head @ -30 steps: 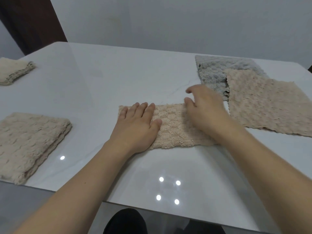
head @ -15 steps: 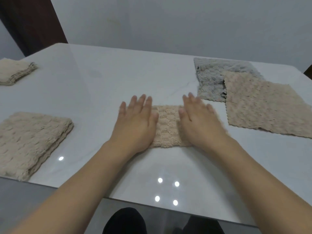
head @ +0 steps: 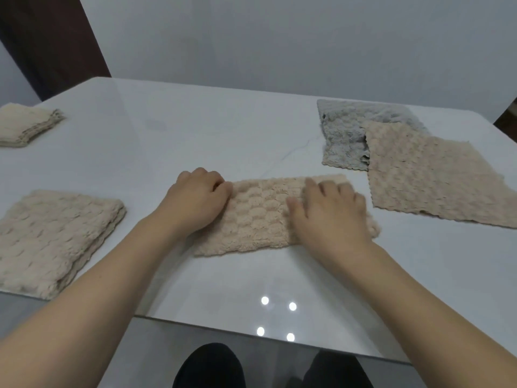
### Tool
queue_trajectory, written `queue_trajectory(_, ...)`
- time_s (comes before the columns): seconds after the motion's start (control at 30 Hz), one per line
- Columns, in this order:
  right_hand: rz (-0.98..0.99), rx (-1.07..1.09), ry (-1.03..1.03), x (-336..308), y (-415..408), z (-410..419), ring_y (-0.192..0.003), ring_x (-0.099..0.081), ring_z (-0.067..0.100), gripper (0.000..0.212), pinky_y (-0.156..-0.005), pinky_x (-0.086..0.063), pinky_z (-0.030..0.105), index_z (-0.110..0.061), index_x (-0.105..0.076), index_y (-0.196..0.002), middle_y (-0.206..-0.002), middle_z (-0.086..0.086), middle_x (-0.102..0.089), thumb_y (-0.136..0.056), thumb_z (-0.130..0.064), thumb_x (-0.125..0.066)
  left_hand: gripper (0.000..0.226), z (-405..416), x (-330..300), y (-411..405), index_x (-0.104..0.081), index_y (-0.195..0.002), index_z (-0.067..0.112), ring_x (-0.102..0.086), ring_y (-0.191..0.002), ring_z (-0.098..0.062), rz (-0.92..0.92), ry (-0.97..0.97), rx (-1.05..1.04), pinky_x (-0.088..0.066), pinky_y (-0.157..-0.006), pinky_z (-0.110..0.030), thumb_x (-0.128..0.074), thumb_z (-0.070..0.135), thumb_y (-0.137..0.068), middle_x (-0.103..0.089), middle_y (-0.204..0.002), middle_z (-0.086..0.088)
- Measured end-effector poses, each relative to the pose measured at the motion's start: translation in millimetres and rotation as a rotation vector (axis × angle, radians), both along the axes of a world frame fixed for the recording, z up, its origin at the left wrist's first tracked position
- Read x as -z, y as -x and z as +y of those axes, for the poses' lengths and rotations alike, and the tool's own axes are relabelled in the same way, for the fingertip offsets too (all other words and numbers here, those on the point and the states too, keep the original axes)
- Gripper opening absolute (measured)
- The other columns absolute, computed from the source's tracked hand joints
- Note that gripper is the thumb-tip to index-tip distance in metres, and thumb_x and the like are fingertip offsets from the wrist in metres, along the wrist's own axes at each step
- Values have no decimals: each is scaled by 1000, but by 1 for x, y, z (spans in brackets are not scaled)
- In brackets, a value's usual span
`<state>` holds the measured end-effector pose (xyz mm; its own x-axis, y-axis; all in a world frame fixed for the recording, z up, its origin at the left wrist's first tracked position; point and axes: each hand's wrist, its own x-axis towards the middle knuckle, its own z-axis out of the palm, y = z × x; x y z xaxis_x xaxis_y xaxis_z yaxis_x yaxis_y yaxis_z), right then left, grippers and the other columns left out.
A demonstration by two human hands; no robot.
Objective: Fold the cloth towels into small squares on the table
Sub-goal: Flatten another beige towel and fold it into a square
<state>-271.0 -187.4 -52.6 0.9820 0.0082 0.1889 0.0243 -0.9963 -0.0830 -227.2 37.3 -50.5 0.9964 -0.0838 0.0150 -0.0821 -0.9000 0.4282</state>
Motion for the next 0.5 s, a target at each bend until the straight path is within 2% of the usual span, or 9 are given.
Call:
queue_trajectory(0.07, 139, -85, -43, 2, 4, 8, -128, -33, 31, 58, -104, -27, 47, -21, -36, -142, -141, 9, -41, -96, -54, -23, 36, -5, -7, 6, -58, -78, 14, -55, -87, -25, 19, 83, -5, -43, -71, -37, -43, 42, -96, -62, -81, 0)
queue_trajectory(0.17, 204, -195, -40, 9, -11, -4, -142, -18, 26, 56, -117, -14, 45, -26, -23, -151, -157, 7, -21, -99, -49, -26, 24, -1, -9, 14, -57, -87, 9, -54, -66, -18, 64, 267, -12, -43, -63, -34, -52, 33, -91, -62, -75, 0)
queue_trajectory(0.23, 132, -215, -57, 10, -17, -10, -142, -21, 28, 53, -118, -13, 45, -22, -31, -148, -156, 9, -25, -100, -43, -31, 13, 7, -9, 17, -53, -95, 16, -48, -58, -14, 106, 415, -20, -38, -59, -33, -57, 28, -89, -57, -68, 4)
queue_trajectory(0.27, 28, -229, -57, 9, -14, -9, -136, -32, 33, 48, -114, -21, 47, -16, -42, -141, -149, 14, -36, -98, -37, -36, 9, 11, -8, 18, -51, -96, 23, -46, -56, -12, 132, 469, -10, -37, -59, -32, -58, 25, -90, -56, -64, 7)
queue_trajectory(0.33, -185, -338, -131, 3, 0, 1, -106, -50, 34, 33, -93, -41, 47, -8, -59, -115, -118, 15, -56, -86, -19, -47, 15, 19, -7, 20, -50, -98, 34, -45, -56, -13, 169, 525, 43, -38, -62, -33, -58, 22, -94, -53, -63, 7)
queue_trajectory(0.4, -191, -512, -199, 0, 24, 20, -83, -48, 26, 15, -75, -42, 42, -10, -58, -95, -94, 7, -55, -82, -14, -53, 15, 23, -8, 21, -55, -99, 35, -43, -61, -16, 184, 575, 84, -36, -63, -33, -55, 20, -98, -50, -68, 1)
queue_trajectory(0.43, -137, -566, -170, 2, 34, 29, -79, -46, 23, 12, -71, -41, 40, -12, -56, -89, -88, 3, -52, -84, -23, -53, 15, 24, -9, 21, -58, -99, 33, -41, -63, -18, 189, 607, 104, -35, -64, -33, -54, 19, -99, -49, -70, -2)
queue_trajectory(0.5, -63, -553, -68, 4, 48, 41, -79, -44, 21, 35, -71, -41, 37, -16, -52, -85, -86, -1, -48, -84, -51, -49, 17, 26, -11, 21, -64, -98, 26, -39, -67, -22, 211, 654, 124, -32, -67, -35, -52, 15, -101, -50, -75, -7)
